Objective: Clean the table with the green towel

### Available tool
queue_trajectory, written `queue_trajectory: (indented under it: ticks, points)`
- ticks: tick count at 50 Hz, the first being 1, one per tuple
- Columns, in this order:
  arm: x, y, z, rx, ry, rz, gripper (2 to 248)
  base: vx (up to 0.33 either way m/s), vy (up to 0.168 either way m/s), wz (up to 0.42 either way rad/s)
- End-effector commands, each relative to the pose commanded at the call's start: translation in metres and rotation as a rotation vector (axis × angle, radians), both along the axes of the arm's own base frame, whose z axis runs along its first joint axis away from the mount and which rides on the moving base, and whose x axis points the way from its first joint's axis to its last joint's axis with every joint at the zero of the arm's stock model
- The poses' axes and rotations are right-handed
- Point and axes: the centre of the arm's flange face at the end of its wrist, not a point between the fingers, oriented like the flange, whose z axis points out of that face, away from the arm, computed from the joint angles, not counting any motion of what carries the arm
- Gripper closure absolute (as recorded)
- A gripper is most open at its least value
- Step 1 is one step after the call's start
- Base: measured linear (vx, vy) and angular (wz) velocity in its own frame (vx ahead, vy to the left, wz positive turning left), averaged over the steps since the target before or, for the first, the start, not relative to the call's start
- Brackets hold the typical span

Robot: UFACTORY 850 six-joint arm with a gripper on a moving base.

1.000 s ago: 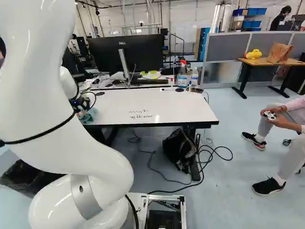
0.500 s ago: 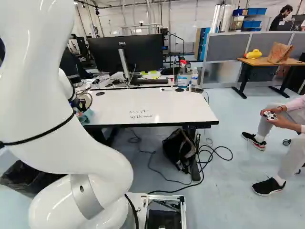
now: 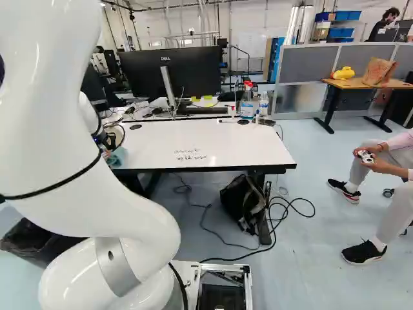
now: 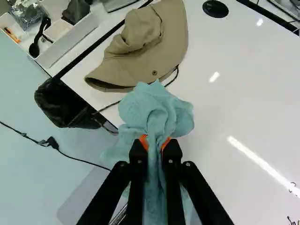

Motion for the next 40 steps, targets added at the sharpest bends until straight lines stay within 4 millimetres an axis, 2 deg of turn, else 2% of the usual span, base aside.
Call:
queue_trajectory:
  ticks: [29, 40]
  points:
    - [-0.017, -0.059, 0.032, 0.048, -0.061, -0.082, 204, 0.000, 0.000, 0.000]
    - [-0.019, -0.078, 0.031, 0.049, -0.065, -0.117, 204, 0.000, 0.000, 0.000]
